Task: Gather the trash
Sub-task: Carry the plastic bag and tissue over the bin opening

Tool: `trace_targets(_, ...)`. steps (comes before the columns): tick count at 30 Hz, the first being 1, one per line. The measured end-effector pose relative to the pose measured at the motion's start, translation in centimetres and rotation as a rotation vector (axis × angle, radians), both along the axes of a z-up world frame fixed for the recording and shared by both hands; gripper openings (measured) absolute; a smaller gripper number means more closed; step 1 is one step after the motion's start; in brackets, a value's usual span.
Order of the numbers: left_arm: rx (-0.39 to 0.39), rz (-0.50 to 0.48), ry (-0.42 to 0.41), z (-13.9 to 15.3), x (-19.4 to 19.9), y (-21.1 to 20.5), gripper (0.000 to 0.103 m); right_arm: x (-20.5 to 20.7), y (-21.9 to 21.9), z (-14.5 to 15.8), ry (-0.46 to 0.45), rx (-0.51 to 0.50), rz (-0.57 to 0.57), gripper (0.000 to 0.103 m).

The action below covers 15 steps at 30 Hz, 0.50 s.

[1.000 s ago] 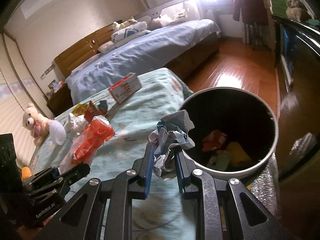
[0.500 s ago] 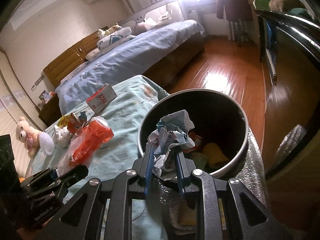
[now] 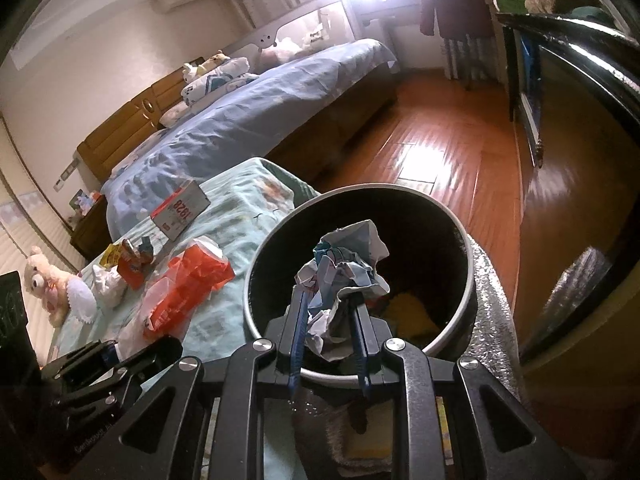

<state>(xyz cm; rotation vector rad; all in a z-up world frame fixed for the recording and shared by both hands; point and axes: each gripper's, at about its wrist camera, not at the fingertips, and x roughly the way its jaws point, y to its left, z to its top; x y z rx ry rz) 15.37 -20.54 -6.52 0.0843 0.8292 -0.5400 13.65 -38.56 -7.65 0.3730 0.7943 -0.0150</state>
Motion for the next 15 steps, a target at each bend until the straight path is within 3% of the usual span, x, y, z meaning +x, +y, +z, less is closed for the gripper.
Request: trace_targets(15, 0.022, -0.043, 0.004, 0.1, 1.3, -2.7, 0.026, 1.8, -1.9, -0.7, 0.028, 0.007, -0.018, 0.022)
